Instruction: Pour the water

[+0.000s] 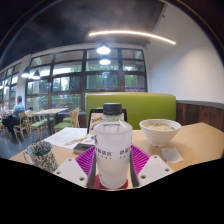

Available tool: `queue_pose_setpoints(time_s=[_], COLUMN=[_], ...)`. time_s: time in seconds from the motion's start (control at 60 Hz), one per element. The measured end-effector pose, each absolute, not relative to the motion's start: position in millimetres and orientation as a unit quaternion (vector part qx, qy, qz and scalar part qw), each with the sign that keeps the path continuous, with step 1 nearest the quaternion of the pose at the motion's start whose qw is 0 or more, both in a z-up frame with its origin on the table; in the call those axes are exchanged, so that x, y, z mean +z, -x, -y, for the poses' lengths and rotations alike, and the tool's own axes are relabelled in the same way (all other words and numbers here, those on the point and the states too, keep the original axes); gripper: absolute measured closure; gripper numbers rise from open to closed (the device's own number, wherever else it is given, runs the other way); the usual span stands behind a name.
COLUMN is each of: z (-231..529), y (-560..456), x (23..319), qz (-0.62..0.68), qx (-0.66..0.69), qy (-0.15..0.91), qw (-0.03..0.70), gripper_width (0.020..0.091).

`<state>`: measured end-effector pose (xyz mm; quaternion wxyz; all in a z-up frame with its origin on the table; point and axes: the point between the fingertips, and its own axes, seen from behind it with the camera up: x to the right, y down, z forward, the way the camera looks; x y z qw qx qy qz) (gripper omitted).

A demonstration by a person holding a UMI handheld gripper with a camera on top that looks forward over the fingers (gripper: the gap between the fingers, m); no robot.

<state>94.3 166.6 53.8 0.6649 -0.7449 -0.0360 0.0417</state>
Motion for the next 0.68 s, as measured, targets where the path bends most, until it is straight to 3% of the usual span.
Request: queue_pose_setpoints(time_s=[0.1, 0.167, 0.417, 0.683], z=[-165, -161, -95, 55], y=[-98, -102, -105, -95], x=[54, 55, 94, 152], qz=[0.038, 0.046, 0.031, 0.053], qx=[0.047, 0.045, 0.07, 0.071], qy=[0.744, 0.743, 0.741, 0.741], qw=[0.666, 0.666, 0.667, 0.666], gripper_width=[0.0457, 0.0255, 0.0278, 0.0269])
